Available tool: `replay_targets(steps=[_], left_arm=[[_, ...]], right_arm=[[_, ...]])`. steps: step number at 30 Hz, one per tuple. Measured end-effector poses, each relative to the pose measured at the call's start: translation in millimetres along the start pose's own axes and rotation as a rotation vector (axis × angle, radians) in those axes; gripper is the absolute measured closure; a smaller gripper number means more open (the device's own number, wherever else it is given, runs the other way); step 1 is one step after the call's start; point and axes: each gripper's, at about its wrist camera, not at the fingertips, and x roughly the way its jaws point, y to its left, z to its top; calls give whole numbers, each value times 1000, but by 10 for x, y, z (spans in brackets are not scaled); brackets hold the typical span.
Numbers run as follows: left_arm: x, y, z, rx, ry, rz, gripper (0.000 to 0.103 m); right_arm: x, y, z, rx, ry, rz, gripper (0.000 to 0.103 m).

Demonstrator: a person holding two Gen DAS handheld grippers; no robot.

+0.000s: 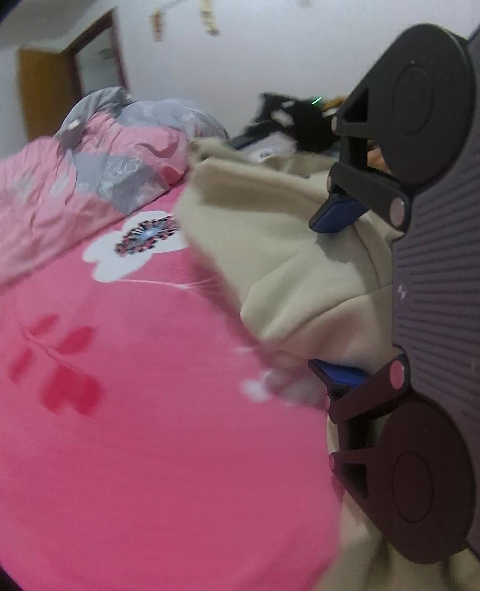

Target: Fold clothes

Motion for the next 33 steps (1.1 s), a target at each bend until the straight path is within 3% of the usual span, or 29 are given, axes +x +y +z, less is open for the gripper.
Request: replay_targets(steps=[3, 5, 7, 9, 13, 17, 22, 27, 28, 31, 33], left_arm=[[157, -42, -145, -73, 76, -77, 27], [253, -64, -188, -30, 64, -57, 23], [263, -7, -204, 0, 19, -9, 22], [174, 168, -213, -45, -3, -41, 23], [-155, 373, -194, -53, -85, -33, 23], [-436, 265, -103, 34, -190, 9, 19], [-270, -445, -59, 305, -224, 35, 15], [230, -1214, -49, 650, -332, 268, 16], [330, -1302, -45, 691, -356, 322, 22], [569, -1414, 9, 749, -383, 444, 58], [566, -1365, 40, 736, -398, 454, 80]], right_arm=[[265, 102, 282, 15, 115, 33, 7], [545, 281, 422, -46, 205, 10, 7], [774, 448, 499, -119, 291, -50, 7], [908, 605, 476, -209, 316, -190, 7], [502, 849, 359, -293, 218, -237, 8], [-196, 954, 248, -370, 16, -254, 8], [-725, 707, -30, -298, -132, -227, 8], [-823, 489, -442, -306, -180, -271, 8], [-842, 480, -487, -312, -186, -271, 10], [-774, 502, -541, -347, -201, -267, 14], [-746, 562, -555, -390, -204, -268, 16]])
